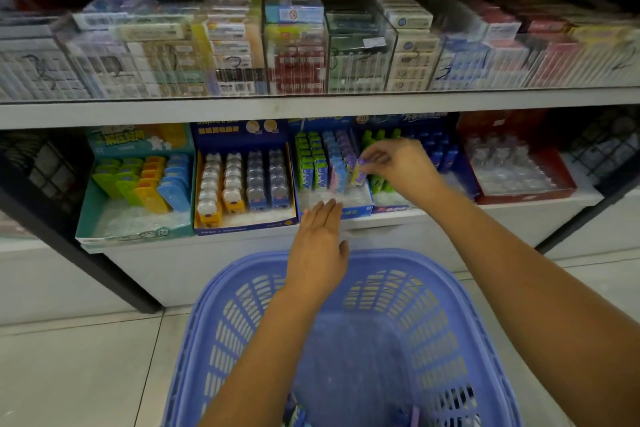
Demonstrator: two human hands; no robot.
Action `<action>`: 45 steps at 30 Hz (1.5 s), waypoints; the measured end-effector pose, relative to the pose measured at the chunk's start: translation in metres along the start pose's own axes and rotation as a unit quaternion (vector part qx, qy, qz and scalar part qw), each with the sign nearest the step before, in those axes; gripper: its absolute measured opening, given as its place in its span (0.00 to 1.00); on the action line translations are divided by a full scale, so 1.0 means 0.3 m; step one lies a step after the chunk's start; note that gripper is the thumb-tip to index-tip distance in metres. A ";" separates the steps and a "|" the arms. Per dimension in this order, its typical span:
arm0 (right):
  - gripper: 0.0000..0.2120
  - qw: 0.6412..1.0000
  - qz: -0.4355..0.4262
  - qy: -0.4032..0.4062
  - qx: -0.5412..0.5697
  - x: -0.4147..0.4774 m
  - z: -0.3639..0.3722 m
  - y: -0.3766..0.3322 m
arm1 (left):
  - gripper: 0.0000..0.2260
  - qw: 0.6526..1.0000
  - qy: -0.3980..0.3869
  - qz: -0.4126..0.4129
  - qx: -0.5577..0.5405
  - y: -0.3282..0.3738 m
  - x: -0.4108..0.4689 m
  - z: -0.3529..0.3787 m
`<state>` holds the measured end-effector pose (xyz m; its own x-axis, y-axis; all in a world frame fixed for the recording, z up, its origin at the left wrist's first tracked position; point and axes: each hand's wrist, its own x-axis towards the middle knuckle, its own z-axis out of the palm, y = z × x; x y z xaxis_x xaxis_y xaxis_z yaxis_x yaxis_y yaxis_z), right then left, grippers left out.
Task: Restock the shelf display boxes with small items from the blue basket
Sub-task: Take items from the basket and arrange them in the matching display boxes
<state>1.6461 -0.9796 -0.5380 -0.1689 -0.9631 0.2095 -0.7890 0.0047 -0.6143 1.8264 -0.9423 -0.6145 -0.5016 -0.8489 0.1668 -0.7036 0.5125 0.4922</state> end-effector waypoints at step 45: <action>0.30 0.666 0.125 -0.695 -0.239 -0.852 0.559 0.388 | 0.13 0.881 -0.416 -0.204 0.093 -0.392 -0.476 0.471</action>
<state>1.6964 -0.7779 -0.7908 0.1178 -0.2324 -0.9654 -0.9930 -0.0221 -0.1159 1.9097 -0.8629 -0.8169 -0.3298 -0.6177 -0.7139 -0.9420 0.2651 0.2058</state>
